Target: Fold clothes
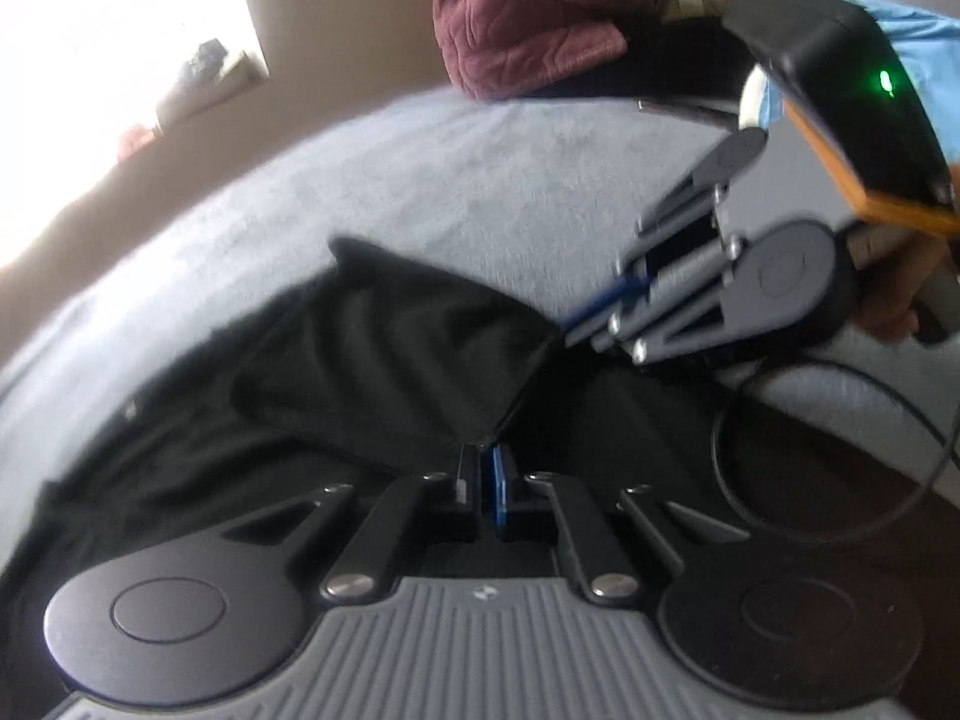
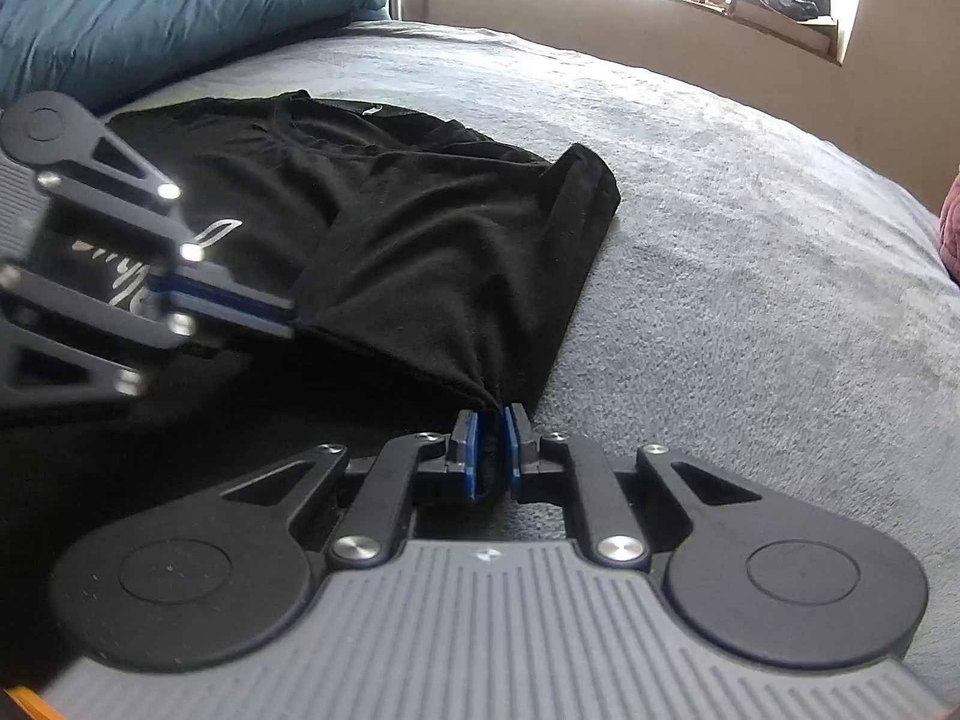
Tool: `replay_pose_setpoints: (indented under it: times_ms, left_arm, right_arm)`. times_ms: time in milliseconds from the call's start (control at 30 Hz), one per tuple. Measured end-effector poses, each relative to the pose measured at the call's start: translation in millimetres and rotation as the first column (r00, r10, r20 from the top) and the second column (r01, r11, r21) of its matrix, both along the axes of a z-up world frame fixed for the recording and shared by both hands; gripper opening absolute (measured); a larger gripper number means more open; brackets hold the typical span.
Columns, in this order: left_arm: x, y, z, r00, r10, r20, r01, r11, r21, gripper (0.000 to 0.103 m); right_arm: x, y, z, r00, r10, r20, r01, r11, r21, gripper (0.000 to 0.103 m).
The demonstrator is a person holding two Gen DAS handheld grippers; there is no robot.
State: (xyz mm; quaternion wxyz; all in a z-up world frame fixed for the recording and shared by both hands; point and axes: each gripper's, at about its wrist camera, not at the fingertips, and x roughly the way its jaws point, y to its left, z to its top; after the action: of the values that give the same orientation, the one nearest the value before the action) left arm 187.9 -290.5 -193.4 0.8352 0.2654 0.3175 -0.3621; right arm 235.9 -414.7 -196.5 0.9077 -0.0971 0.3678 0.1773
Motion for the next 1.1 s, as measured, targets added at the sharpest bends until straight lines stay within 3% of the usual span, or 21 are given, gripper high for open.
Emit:
replay_pose_setpoints:
  times_ms: [67,133,200,267,400,467,533,567,667,767,833,900,1000,1100]
  left_arm:
    - [-0.3,0.7,-10.0,1.0,-0.008,0.0,0.008,0.999,0.039,0.007]
    - [0.8,2.4,-10.0,1.0,-0.005,0.006,0.004,0.999,0.032,0.011]
    - [0.5,8.4,-4.3,1.0,-0.01,0.002,0.01,0.999,0.032,0.035]
    - [-2.5,22.1,4.8,1.0,-0.022,0.007,0.022,1.0,0.018,0.047]
    - [7.8,44.1,19.9,1.0,0.014,0.004,-0.014,0.999,-0.043,0.05]
    - [25.6,43.6,19.7,0.996,0.092,0.006,-0.092,0.994,-0.065,0.05]
    - [46.2,40.0,17.1,0.984,0.179,0.0,-0.179,0.98,-0.083,0.05]
    - [59.0,36.4,14.8,0.974,0.227,-0.01,-0.227,0.97,-0.092,0.05]
    - [99.5,34.5,8.8,0.93,0.359,-0.077,-0.366,0.922,-0.125,0.049]
    - [126.6,34.8,1.8,0.89,0.437,-0.132,-0.453,0.879,-0.149,0.047]
    - [134.8,38.0,-2.3,0.867,0.472,-0.16,-0.495,0.853,-0.164,0.04]
    - [139.7,38.6,-4.7,0.862,0.479,-0.167,-0.505,0.844,-0.181,0.028]
    - [141.0,37.5,-5.1,0.869,0.475,-0.142,-0.495,0.847,-0.196,0.02]
    - [130.8,35.2,-1.3,0.883,0.459,-0.101,-0.47,0.857,-0.211,0.018]
  right_arm:
    - [1.8,-3.4,0.6,1.0,0.005,-0.007,-0.005,1.0,0.014,0.015]
    - [3.7,-7.1,2.2,1.0,0.013,-0.016,-0.012,1.0,0.028,0.018]
    - [6.1,-11.8,9.2,0.999,0.036,-0.041,-0.035,0.999,0.028,0.033]
    - [6.0,-21.7,24.6,0.995,0.086,-0.051,-0.083,0.995,0.055,0.051]
    - [16.2,-44.4,56.8,0.992,0.122,-0.029,-0.115,0.976,0.183,0.051]
    - [34.3,-47.5,61.8,0.996,0.08,-0.029,-0.07,0.966,0.248,0.049]
    - [55.3,-41.0,57.8,0.998,0.038,-0.043,-0.025,0.962,0.273,0.036]
    - [64.8,-35.7,52.7,0.999,0.022,-0.05,-0.008,0.963,0.268,0.026]
    - [91.1,-21.8,37.1,0.996,-0.024,-0.082,0.045,0.963,0.266,0.016]
    - [88.9,-20.7,28.7,0.994,-0.034,-0.101,0.063,0.954,0.295,0.015]
    - [83.4,-22.5,22.6,0.993,-0.031,-0.118,0.065,0.952,0.301,0.016]
    - [80.1,-25.1,17.7,0.991,-0.032,-0.133,0.072,0.949,0.307,0.016]
    - [75.0,-30.3,13.2,0.989,-0.04,-0.142,0.084,0.943,0.321,0.015]
    - [72.5,-32.5,10.4,0.988,-0.047,-0.146,0.093,0.939,0.332,0.015]
